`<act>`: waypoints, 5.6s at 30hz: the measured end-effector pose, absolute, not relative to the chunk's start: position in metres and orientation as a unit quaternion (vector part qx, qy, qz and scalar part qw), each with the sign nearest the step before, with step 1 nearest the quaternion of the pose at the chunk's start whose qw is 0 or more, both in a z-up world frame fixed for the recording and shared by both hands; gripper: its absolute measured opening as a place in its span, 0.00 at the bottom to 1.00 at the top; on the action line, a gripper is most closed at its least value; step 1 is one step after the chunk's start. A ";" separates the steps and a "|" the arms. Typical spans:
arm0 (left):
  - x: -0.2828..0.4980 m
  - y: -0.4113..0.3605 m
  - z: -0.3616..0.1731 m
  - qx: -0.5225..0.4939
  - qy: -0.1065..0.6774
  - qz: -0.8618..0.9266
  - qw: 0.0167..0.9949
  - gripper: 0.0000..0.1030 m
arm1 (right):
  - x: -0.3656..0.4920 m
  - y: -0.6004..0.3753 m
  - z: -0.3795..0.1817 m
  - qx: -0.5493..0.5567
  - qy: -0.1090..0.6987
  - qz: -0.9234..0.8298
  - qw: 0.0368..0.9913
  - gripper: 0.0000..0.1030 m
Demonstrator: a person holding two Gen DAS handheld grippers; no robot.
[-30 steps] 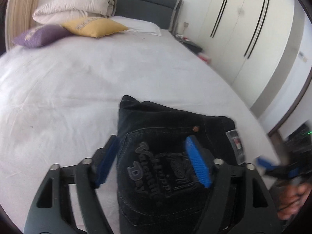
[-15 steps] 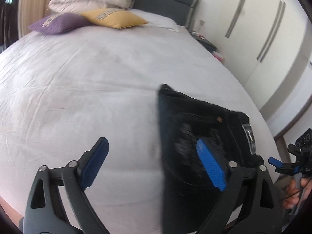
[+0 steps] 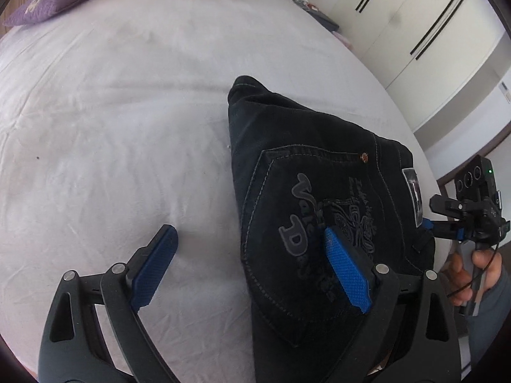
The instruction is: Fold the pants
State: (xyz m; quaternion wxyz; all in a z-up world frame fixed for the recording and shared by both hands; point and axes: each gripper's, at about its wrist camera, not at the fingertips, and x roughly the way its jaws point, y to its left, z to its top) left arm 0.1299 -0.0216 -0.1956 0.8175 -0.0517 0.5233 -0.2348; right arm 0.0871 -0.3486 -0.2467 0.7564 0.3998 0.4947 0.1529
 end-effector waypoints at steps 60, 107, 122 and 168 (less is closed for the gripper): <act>0.308 -0.119 -0.175 0.019 0.457 -0.178 0.871 0.51 | 0.236 -0.388 -0.226 0.201 0.447 0.050 0.870 0.69; -0.033 -0.064 0.057 0.020 0.281 -0.035 0.959 1.00 | -0.072 -0.300 0.060 0.069 0.246 -0.084 0.963 1.00; 0.014 -0.077 -0.022 0.015 0.356 -0.060 0.932 1.00 | -0.054 -0.278 -0.001 0.069 0.325 -0.082 0.939 1.00; 0.019 -0.076 -0.033 0.010 0.380 -0.075 0.922 1.00 | -0.043 -0.267 -0.019 0.059 0.364 -0.076 0.926 1.00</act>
